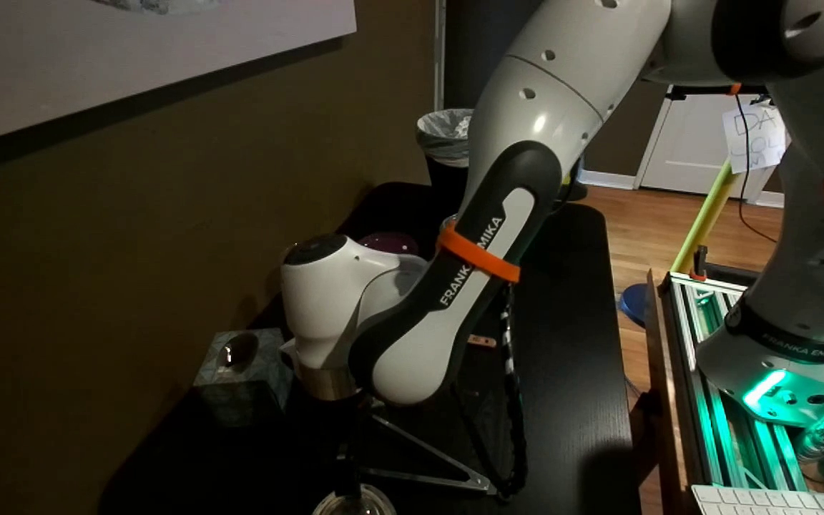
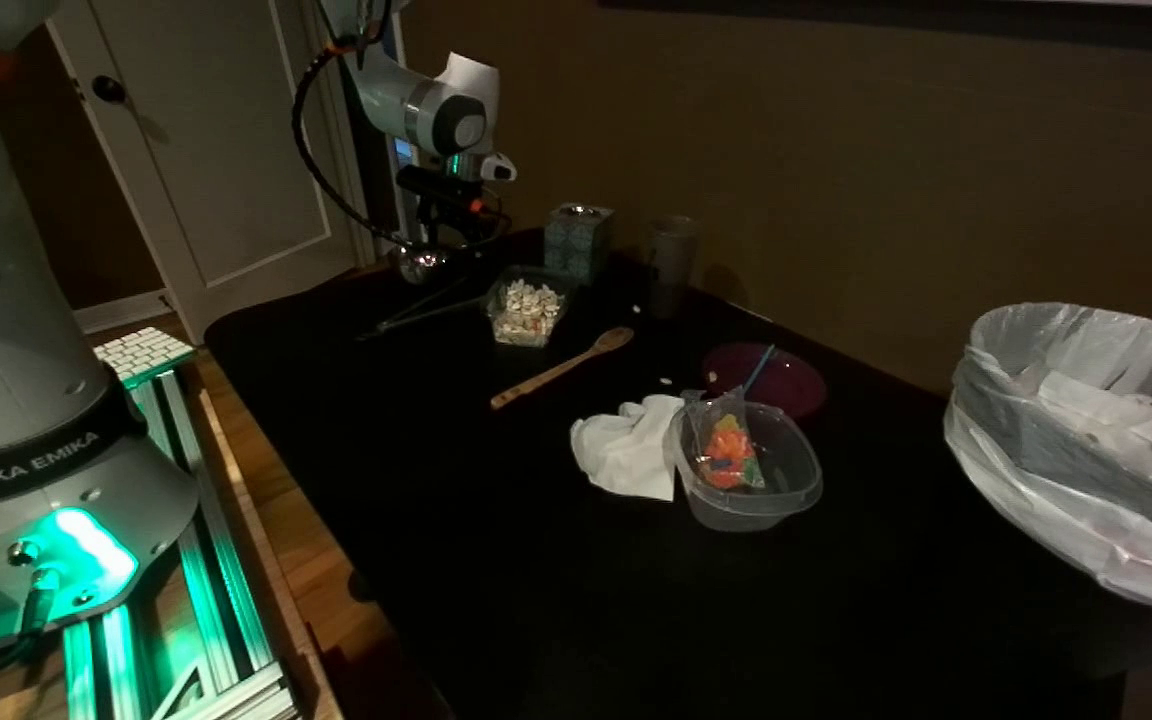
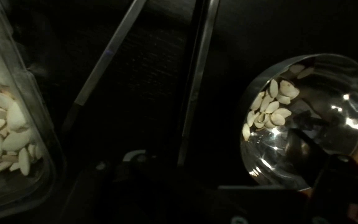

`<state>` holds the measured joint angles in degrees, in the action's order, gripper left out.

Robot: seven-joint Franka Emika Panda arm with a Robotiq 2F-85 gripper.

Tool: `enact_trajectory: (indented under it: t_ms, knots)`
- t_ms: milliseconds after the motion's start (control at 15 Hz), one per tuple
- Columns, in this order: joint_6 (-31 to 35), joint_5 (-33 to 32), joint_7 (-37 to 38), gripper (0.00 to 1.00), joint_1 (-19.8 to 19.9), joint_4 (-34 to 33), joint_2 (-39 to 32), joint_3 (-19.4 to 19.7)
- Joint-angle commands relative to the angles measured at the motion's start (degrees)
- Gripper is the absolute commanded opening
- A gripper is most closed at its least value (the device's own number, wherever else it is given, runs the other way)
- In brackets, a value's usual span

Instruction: Put the silver bowl on top of the tissue box

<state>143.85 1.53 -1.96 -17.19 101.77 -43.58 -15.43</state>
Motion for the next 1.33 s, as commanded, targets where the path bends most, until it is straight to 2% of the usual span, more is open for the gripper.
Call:
enact_trajectory:
  t_ms: [0,133,200,267,667,733,800,933,1200,1267]
  knots:
    - [-4.3,0.4,1.4,0.99,-1.6,-7.8,-6.3,0.7]
    - [-5.9,0.4,1.5,0.93,-1.8,-10.2,-8.1,0.7]
    - [-6.4,0.4,1.5,0.85,-1.9,-11.2,-8.9,0.7]
    - [-7.0,0.4,1.5,0.71,-2.0,-12.2,-9.6,0.7]
    - [-8.9,-0.5,3.1,0.25,-3.6,-15.7,-10.5,2.0]
    - [-8.9,-0.8,3.6,0.36,-4.1,-15.9,-10.4,2.4]
    - [-8.7,-1.2,4.6,0.62,-4.8,-15.9,-10.1,3.0]
    - [-8.8,-1.8,6.1,0.62,-5.9,-16.2,-9.8,3.8]
    - [-9.0,-3.0,8.2,0.9,-8.0,-16.7,-9.6,5.0]
    - [-9.0,-3.3,8.7,0.9,-8.4,-16.7,-9.5,5.3]
